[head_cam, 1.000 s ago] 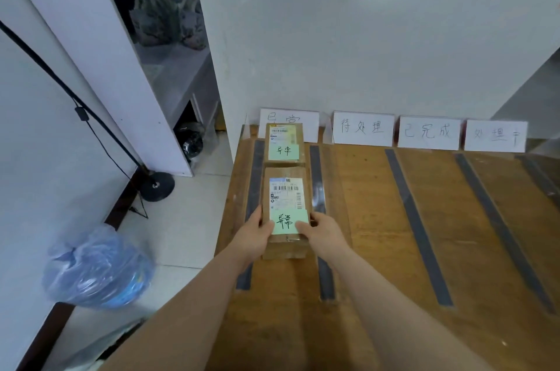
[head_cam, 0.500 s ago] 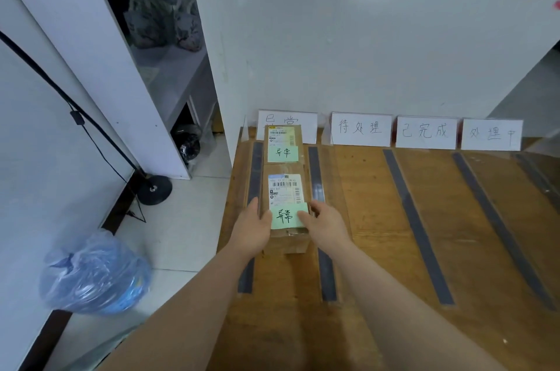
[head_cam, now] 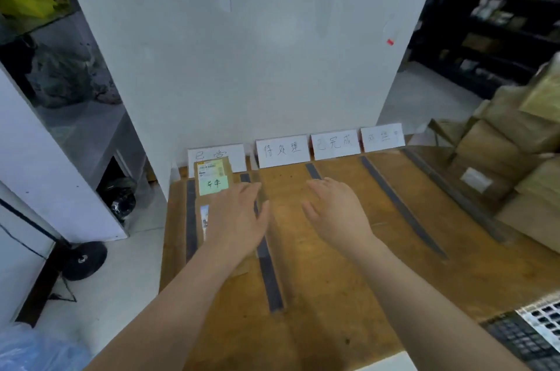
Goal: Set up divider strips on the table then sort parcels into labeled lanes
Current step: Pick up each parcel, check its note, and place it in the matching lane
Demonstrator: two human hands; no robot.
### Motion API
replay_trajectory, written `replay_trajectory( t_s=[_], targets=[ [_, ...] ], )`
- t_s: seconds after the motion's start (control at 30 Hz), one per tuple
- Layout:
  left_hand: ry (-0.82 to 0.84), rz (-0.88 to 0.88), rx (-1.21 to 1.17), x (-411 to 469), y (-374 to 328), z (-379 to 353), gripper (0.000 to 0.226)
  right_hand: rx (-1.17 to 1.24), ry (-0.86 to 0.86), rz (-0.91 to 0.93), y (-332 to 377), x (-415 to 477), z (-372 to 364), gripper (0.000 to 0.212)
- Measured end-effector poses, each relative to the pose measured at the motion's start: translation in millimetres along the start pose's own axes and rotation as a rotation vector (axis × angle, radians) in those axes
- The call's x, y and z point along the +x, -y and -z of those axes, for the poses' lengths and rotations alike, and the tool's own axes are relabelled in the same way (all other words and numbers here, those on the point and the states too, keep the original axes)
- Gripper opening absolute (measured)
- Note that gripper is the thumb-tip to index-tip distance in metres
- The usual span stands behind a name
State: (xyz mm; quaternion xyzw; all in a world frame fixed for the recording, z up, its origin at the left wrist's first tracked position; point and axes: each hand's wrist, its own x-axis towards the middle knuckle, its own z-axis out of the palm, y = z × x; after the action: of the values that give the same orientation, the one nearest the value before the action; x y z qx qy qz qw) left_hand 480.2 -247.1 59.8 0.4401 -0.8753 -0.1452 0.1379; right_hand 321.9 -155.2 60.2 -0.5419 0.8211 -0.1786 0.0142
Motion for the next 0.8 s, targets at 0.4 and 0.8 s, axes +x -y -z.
replay_trajectory(
  t_s=[0.4,0.8],
  targets=[
    [-0.007,-0.351,0.012,2.6,-210.5,-40.3,0.050,-0.048,-0.170,-0.296,-178.0,-92.0,101.3,0.045],
    [0.023,-0.489,-0.068,8.7,-456.6,-134.6,0.052,-0.065,-0.276,-0.498,-403.5,-174.2,228.9,0.036]
  ],
)
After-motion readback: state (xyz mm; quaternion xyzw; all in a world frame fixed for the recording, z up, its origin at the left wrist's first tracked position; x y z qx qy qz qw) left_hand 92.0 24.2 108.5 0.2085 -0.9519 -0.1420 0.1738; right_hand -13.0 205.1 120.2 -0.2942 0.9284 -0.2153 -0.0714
